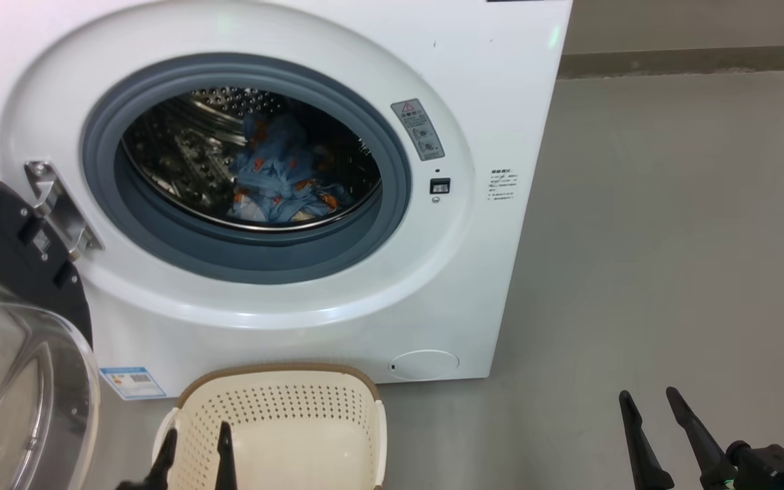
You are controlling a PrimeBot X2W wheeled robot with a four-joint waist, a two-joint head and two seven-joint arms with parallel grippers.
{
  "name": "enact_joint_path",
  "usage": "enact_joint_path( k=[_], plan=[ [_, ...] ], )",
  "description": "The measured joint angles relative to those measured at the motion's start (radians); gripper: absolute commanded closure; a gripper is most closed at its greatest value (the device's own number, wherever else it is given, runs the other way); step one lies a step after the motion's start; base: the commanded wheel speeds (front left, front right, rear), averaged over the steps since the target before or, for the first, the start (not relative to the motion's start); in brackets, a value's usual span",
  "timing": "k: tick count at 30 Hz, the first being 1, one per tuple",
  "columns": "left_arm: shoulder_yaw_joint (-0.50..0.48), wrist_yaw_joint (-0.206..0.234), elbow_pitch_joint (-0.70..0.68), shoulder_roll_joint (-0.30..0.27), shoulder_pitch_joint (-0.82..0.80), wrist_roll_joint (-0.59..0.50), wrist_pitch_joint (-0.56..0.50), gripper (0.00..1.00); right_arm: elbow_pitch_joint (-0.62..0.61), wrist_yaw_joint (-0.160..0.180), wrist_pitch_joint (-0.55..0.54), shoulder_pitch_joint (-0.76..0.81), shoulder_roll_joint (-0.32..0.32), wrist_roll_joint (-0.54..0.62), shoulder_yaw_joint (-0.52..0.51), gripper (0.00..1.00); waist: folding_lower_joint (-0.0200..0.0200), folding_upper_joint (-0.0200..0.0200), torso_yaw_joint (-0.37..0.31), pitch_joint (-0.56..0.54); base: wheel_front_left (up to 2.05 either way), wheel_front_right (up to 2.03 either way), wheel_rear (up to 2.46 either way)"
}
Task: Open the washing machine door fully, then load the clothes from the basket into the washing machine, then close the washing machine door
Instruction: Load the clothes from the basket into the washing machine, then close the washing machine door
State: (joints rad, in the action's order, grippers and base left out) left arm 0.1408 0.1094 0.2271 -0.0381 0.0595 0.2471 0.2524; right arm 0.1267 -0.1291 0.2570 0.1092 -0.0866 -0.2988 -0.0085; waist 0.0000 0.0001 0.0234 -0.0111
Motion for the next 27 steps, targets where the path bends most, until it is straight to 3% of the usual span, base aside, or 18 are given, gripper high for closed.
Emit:
enact_joint_path(
  k=[13,27],
  plan=[
    [0.021,0.011,-0.114,-0.003,0.087,0.006,0.000,0.00,-0.036,0.000,0.000,0.035,0.003,0.043,-0.024,0.00,0.0000,0.0000,-0.014,-0.001,0.00,0.00,0.00],
    [-0.003,0.028,-0.124,-0.003,0.087,-0.005,0.000,0.00,-0.034,0.000,0.000,0.035,0.007,0.043,-0.013,0.00,-0.0001,0.0000,-0.003,-0.004,-0.45,0.45,0.00]
  ],
)
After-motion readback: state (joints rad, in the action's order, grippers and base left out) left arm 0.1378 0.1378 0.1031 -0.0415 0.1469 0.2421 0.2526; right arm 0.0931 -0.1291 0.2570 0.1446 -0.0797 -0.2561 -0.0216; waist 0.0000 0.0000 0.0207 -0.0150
